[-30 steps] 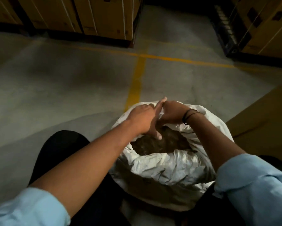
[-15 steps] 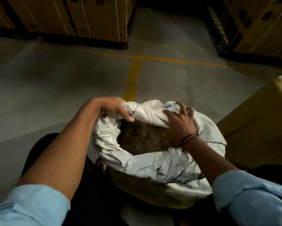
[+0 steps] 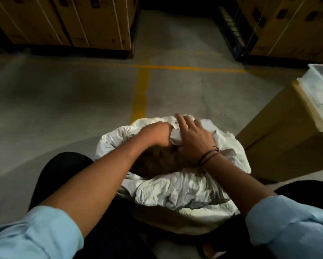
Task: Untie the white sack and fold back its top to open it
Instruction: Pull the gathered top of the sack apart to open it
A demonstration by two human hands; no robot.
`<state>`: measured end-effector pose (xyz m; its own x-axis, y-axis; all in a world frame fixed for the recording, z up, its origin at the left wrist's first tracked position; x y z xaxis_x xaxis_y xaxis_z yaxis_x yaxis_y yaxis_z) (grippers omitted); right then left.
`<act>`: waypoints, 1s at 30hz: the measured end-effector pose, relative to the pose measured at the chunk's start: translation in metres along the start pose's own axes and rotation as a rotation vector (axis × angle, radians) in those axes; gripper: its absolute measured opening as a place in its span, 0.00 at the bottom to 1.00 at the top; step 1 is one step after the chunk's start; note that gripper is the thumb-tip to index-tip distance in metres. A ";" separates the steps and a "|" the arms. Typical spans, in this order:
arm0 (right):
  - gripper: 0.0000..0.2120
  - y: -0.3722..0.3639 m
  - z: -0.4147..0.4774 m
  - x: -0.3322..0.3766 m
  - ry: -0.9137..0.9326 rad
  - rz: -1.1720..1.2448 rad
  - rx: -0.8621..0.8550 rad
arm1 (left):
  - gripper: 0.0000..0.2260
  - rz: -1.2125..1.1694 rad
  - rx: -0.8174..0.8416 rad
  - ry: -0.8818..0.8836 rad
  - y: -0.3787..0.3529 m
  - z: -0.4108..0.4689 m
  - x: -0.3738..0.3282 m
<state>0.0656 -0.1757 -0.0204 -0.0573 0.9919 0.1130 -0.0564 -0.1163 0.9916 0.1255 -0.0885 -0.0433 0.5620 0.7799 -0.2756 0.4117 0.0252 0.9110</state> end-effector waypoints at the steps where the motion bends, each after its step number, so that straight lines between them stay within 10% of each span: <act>1: 0.42 -0.003 0.000 -0.002 -0.006 -0.031 0.025 | 0.17 -0.028 0.042 -0.059 0.003 0.002 -0.002; 9: 0.29 -0.016 0.011 0.000 0.012 0.038 0.290 | 0.24 -0.141 0.273 0.007 0.014 -0.013 0.033; 12: 0.31 -0.028 0.018 -0.016 -0.078 0.311 0.427 | 0.37 0.375 -0.098 -0.058 0.020 -0.014 0.009; 15: 0.36 -0.023 0.022 -0.038 -0.155 0.446 0.344 | 0.41 0.411 -0.288 -0.099 -0.001 -0.019 -0.030; 21: 0.38 -0.033 -0.002 -0.040 -0.029 -0.141 0.113 | 0.15 0.022 0.030 0.127 -0.020 0.008 0.009; 26: 0.36 -0.046 -0.011 -0.077 -0.232 -0.199 0.075 | 0.32 -0.315 0.280 0.206 -0.006 0.020 0.048; 30: 0.18 -0.045 -0.014 -0.099 -0.408 0.017 0.154 | 0.40 0.057 0.116 0.197 -0.011 0.018 0.036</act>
<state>0.0596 -0.2689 -0.0775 0.3433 0.9323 0.1139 0.0922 -0.1541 0.9837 0.1540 -0.0717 -0.0692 0.4405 0.8853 -0.1489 0.4694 -0.0857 0.8788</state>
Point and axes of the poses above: each hand's wrist, its own z-axis towards the middle knuckle, its own y-axis out of the back of the hand, x = y × z, the point moved 8 cm from there along z, towards the middle knuckle, and after that the axes turned 1 degree about -y, right-handed, at the moved point
